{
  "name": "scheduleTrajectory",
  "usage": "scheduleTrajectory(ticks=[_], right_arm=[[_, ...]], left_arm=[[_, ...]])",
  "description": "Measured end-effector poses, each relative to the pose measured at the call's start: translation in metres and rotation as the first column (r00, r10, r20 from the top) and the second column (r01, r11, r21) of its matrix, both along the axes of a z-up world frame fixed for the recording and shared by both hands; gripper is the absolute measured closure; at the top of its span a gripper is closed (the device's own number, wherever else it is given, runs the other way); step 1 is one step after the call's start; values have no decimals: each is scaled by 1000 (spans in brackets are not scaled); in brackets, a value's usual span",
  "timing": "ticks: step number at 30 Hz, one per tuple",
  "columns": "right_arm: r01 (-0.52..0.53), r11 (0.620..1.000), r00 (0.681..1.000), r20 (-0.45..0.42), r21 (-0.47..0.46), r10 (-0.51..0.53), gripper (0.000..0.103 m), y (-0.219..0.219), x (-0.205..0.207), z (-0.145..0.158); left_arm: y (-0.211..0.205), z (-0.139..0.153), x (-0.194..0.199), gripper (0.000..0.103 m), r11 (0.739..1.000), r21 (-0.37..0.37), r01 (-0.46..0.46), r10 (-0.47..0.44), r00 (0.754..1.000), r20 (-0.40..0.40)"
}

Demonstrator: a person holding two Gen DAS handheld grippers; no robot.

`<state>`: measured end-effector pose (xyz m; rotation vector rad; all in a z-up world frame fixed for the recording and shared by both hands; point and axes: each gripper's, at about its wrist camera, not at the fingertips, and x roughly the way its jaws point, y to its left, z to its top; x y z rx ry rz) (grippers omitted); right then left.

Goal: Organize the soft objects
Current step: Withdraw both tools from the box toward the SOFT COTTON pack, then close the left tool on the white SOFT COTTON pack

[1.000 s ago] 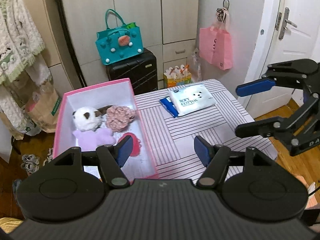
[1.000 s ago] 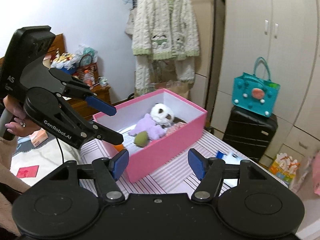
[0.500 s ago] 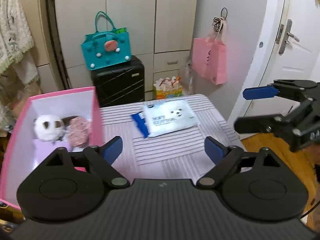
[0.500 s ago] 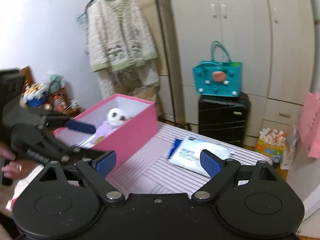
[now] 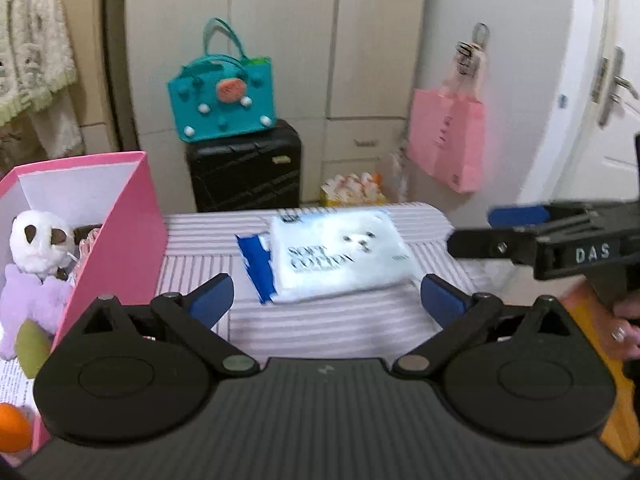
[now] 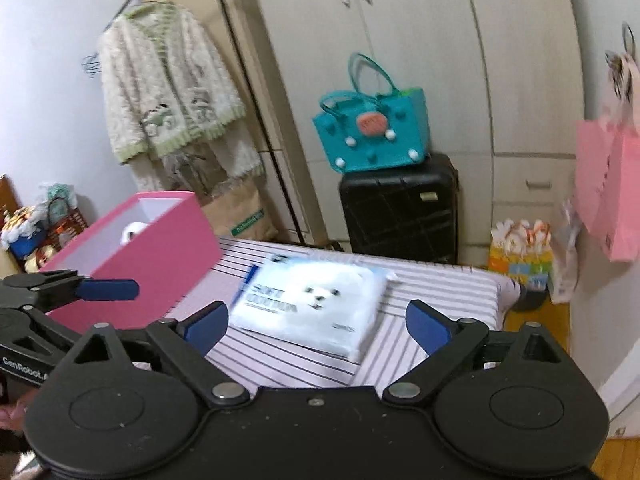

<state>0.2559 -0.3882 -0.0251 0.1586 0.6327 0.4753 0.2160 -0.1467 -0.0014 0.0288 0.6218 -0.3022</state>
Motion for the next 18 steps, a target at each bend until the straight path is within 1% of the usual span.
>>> scheduleTrajectory(ticks=[1, 4, 6, 9, 13, 16, 18], right_arm=[[7, 1000, 1000, -12, 13, -7, 6, -1, 4, -5], [49, 998, 998, -52, 42, -47, 12, -4, 16, -19], [76, 995, 995, -71, 64, -71, 14, -3, 24, -28], [94, 992, 993, -78, 83, -87, 17, 0, 31, -37], [103, 990, 991, -91, 99, -94, 26, 8, 40, -44], [107, 991, 991, -88, 83, -100, 28, 13, 46, -45], [109, 992, 991, -81, 63, -104, 32, 16, 48, -45]], left_arm=[[-3, -6, 3, 2, 1000, 13, -6, 6, 999, 35], [-8, -20, 14, 2, 999, 38, -27, 24, 998, 63], [-11, -27, 25, 2, 999, 33, -20, 18, 999, 45], [-12, -36, 40, 3, 998, 36, -46, 46, 999, 17], [-6, -44, 58, 4, 998, 3, -66, 66, 997, -36], [-4, -53, 67, 5, 998, 1, -60, 60, 996, -60], [-1, -59, 73, 5, 997, -7, -77, 77, 994, -79]])
